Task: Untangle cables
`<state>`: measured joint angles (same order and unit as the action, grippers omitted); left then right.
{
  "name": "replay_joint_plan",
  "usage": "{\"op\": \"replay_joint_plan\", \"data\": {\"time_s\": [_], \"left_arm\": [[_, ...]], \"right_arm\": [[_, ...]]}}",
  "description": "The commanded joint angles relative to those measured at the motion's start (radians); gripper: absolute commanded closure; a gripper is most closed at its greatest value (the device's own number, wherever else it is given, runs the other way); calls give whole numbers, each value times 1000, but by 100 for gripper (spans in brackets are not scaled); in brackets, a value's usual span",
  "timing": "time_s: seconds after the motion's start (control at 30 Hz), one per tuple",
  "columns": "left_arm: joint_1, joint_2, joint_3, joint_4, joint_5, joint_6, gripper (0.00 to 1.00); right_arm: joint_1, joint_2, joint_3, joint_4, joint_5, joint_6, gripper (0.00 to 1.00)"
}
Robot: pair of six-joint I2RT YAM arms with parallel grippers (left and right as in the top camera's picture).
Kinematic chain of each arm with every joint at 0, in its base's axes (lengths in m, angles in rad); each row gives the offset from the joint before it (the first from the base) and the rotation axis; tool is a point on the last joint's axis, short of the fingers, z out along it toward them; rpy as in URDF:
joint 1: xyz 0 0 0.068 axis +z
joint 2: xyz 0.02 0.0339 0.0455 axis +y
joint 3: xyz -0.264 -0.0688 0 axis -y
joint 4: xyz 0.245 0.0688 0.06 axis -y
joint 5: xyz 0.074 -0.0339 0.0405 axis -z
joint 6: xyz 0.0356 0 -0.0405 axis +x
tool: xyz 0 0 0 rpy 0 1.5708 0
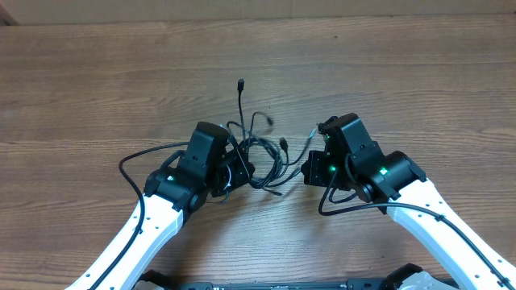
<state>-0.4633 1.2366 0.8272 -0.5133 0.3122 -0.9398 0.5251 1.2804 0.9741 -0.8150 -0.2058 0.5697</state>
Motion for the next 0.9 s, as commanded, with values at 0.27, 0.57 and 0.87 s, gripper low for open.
{"op": "replay_joint_plan", "data": {"time_s": [0.27,0.57,0.87], "left_arm": [[-1,-1,13,-67,119,428,94],[-1,-1,13,-209,-105,403,7],[-3,0,12,-290,-138,-275,1]], "right_arm": [[5,3,1,-31,11,5,61],[5,3,1,-75,15,3,49],[-7,3,1,-97,45,-1,46]]}}
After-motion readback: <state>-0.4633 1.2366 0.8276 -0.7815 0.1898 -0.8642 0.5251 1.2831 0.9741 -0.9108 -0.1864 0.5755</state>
